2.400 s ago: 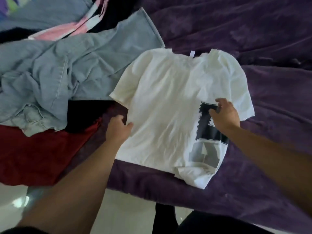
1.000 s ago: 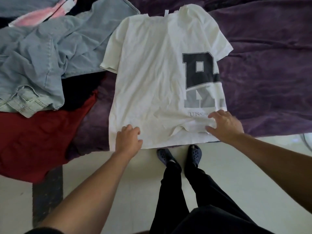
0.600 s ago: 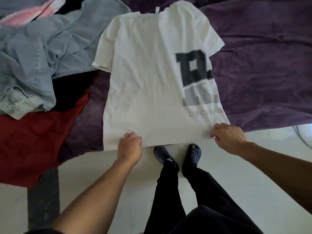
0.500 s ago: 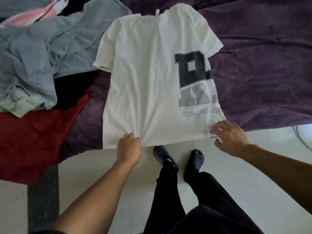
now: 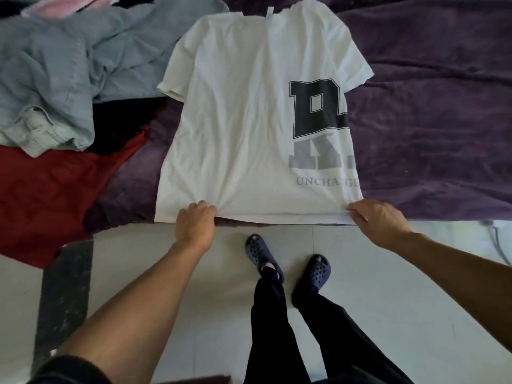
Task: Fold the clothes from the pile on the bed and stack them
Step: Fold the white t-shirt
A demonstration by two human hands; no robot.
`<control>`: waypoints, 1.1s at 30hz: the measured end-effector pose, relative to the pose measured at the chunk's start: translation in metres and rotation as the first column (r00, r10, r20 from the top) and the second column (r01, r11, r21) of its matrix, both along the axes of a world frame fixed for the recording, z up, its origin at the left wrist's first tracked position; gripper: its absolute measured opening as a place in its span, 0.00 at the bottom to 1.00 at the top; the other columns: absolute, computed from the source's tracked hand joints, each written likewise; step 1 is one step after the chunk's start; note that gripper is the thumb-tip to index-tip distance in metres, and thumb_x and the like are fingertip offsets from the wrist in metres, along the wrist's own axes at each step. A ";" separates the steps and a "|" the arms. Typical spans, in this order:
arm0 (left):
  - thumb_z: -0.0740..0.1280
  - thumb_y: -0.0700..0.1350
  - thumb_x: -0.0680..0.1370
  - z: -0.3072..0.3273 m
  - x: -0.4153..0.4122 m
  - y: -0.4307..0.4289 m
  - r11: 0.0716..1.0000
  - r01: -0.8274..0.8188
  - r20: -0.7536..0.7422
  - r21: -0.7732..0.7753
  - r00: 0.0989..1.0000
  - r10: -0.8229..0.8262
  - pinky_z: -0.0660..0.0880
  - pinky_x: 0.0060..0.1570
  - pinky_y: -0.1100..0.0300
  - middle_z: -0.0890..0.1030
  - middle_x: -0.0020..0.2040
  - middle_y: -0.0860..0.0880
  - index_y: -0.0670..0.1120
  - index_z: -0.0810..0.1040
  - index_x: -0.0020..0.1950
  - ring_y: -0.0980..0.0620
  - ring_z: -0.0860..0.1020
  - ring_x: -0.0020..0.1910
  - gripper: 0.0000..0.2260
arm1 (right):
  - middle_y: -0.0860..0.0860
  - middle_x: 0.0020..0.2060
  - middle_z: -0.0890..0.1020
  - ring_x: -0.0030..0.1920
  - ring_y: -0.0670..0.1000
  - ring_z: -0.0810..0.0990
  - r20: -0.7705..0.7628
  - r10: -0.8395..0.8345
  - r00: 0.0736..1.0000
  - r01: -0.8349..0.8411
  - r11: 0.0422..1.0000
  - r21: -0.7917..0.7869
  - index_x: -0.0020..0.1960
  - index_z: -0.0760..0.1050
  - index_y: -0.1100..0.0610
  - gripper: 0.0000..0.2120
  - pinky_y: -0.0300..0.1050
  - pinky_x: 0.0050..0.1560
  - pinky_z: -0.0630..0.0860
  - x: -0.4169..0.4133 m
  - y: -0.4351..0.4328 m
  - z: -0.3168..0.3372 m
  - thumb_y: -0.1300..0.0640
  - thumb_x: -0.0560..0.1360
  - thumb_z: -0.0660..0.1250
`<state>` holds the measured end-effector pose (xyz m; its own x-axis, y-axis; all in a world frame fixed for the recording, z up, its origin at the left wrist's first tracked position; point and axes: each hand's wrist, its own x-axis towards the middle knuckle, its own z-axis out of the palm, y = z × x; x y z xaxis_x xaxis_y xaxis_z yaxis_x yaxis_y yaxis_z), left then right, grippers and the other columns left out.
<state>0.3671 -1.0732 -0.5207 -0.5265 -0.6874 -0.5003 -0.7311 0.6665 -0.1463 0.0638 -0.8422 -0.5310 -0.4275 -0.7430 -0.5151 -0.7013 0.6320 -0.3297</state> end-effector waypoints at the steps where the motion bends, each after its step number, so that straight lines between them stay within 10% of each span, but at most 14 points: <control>1: 0.57 0.36 0.77 0.006 0.000 0.003 1.000 -0.010 0.028 0.017 1.000 0.009 0.67 0.48 0.55 0.75 0.54 0.47 0.47 0.76 0.56 0.45 0.74 0.55 0.13 | 0.54 0.52 0.81 0.52 0.59 0.78 0.059 -0.062 0.996 0.061 0.998 0.022 0.53 0.79 0.56 0.12 0.53 0.52 0.76 0.000 -0.002 0.003 0.50 0.78 0.63; 7: 0.57 0.39 0.78 0.028 -0.002 0.014 0.983 -0.118 0.045 0.142 0.993 0.113 0.70 0.52 0.54 0.74 0.57 0.46 0.45 0.76 0.56 0.45 0.74 0.55 0.11 | 0.53 0.57 0.79 0.57 0.57 0.77 0.236 -0.487 0.841 0.457 0.873 0.174 0.62 0.75 0.53 0.22 0.46 0.49 0.73 -0.012 -0.026 0.011 0.41 0.74 0.65; 20: 0.59 0.45 0.79 0.029 -0.203 0.006 0.929 -0.100 -0.283 0.357 0.936 0.209 0.70 0.47 0.56 0.79 0.54 0.46 0.45 0.76 0.56 0.44 0.77 0.53 0.10 | 0.56 0.53 0.81 0.53 0.60 0.78 0.045 -0.446 0.894 0.447 0.894 -0.013 0.56 0.79 0.57 0.13 0.44 0.46 0.71 -0.182 -0.201 0.051 0.51 0.75 0.66; 33: 0.64 0.68 0.67 -0.051 -0.305 0.104 0.814 -0.449 -0.038 0.370 0.868 0.496 0.71 0.53 0.48 0.78 0.52 0.46 0.48 0.76 0.53 0.42 0.75 0.55 0.27 | 0.55 0.59 0.80 0.58 0.57 0.78 0.180 -0.415 0.892 0.432 0.899 -0.070 0.62 0.76 0.57 0.23 0.47 0.56 0.75 -0.279 -0.314 -0.017 0.47 0.71 0.70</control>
<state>0.0623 -0.9688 -0.5720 -0.2554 -0.6685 -0.6985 -0.9647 0.2241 0.1383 -0.2156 -1.1566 -0.5484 -0.6339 -0.5629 -0.5303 -0.3089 0.8129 -0.4937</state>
